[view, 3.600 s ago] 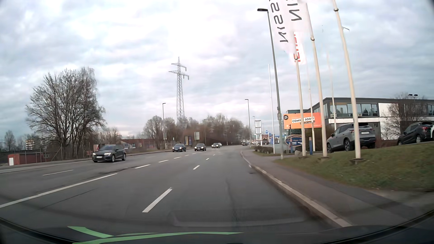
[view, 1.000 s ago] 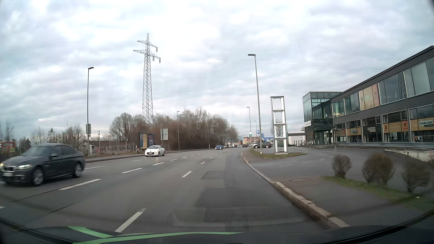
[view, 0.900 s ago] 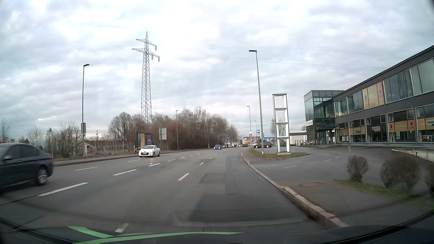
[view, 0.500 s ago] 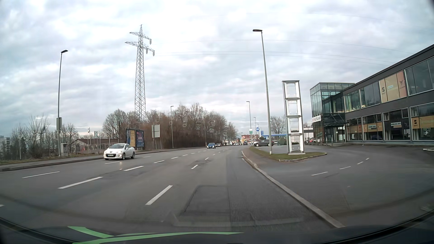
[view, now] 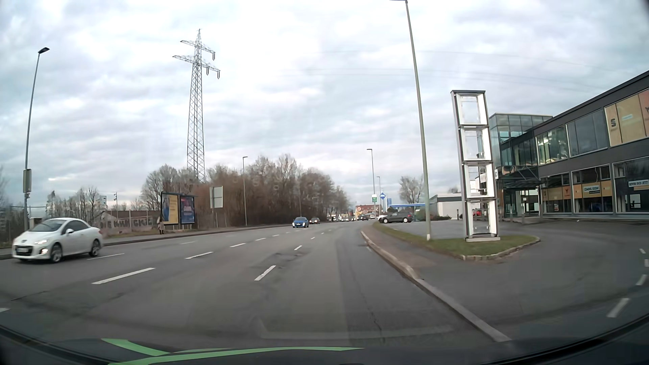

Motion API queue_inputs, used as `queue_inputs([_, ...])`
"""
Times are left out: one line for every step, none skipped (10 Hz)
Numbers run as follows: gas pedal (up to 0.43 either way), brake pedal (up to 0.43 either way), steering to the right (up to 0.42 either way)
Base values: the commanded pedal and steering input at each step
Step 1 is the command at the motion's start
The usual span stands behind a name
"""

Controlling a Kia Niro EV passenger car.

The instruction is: Follow the waypoints while adhering to traffic rules and regulations

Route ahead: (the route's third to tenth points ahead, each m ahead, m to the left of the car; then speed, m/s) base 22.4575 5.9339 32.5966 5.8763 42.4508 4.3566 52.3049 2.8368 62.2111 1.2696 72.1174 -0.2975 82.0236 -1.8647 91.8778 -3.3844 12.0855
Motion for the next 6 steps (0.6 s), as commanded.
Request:
queue_inputs([0.079,0.0,0.009])
queue_inputs([0.079,0.0,0.009])
queue_inputs([0.079,0.0,0.009])
queue_inputs([0.079,0.0,0.009])
queue_inputs([0.079,0.0,0.009])
queue_inputs([0.079,0.0,0.009])
